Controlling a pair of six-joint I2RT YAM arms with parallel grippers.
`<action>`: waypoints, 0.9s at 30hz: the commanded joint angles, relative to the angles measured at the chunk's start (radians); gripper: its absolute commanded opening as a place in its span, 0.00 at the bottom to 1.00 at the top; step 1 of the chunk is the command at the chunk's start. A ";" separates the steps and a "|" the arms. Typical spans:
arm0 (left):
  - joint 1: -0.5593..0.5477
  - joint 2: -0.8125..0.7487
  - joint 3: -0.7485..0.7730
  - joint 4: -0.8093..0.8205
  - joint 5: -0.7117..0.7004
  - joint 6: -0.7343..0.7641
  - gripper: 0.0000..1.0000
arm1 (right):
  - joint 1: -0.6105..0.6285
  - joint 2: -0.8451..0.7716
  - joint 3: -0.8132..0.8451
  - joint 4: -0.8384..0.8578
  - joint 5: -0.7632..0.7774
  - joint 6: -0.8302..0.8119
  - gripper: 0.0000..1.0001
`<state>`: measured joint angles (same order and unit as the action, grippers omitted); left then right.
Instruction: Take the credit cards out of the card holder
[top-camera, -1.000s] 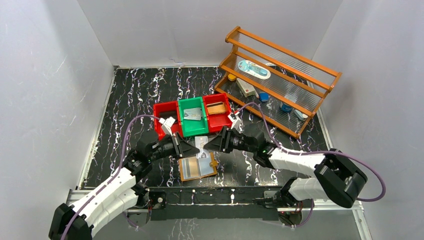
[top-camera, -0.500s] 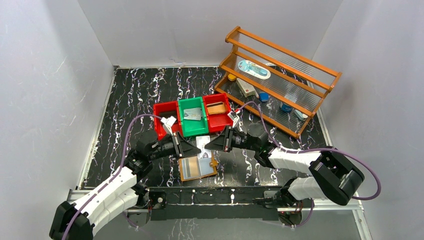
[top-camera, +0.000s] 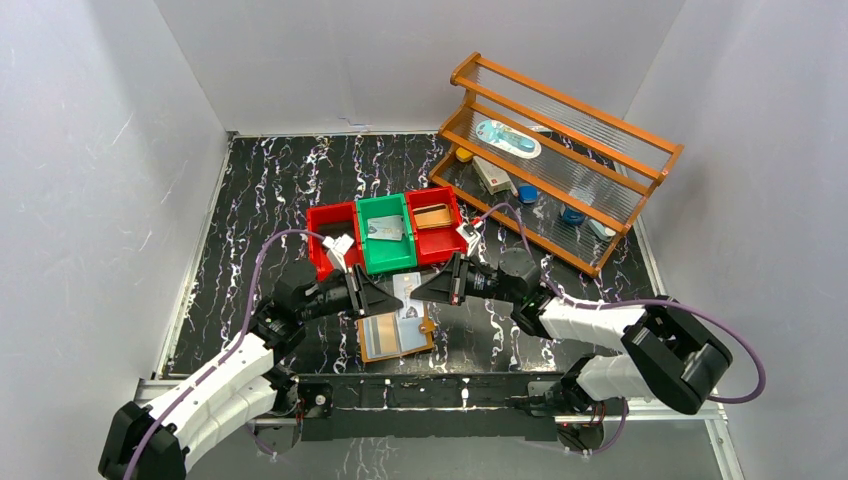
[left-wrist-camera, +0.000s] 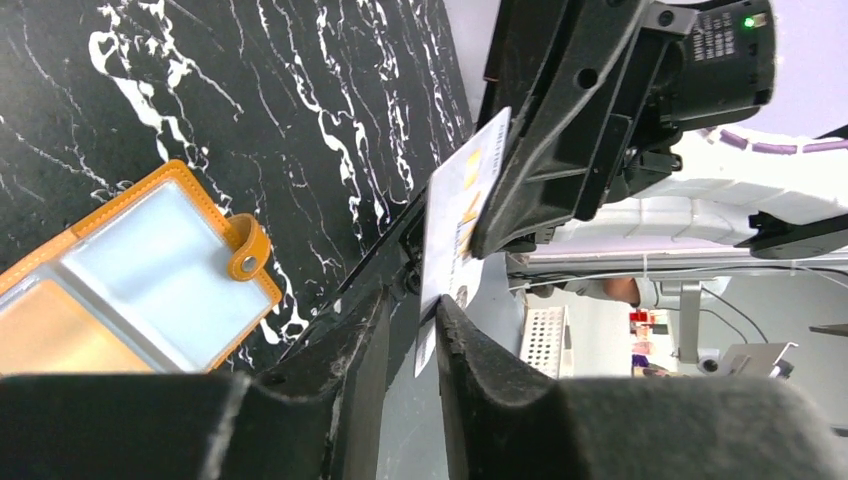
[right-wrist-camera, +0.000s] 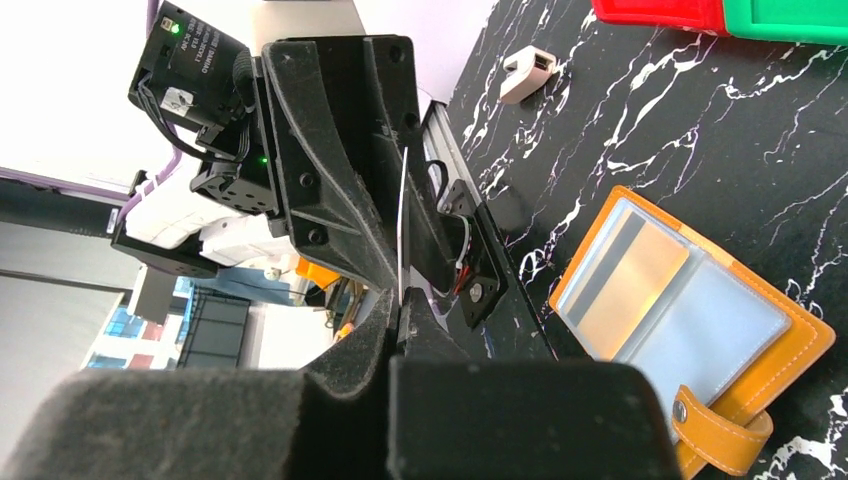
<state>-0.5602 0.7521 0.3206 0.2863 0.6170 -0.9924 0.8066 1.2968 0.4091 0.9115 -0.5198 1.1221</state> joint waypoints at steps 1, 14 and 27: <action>-0.005 -0.008 0.051 -0.086 -0.016 0.050 0.32 | 0.000 -0.075 -0.001 -0.034 0.024 -0.033 0.00; -0.005 -0.056 0.228 -0.531 -0.314 0.317 0.97 | 0.000 -0.144 0.096 -0.348 0.143 -0.151 0.00; -0.004 -0.061 0.360 -0.803 -0.615 0.452 0.98 | 0.000 -0.108 0.231 -0.598 0.317 -0.231 0.00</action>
<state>-0.5613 0.6849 0.6090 -0.3992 0.1387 -0.6086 0.8066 1.1820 0.5491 0.3981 -0.3084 0.9524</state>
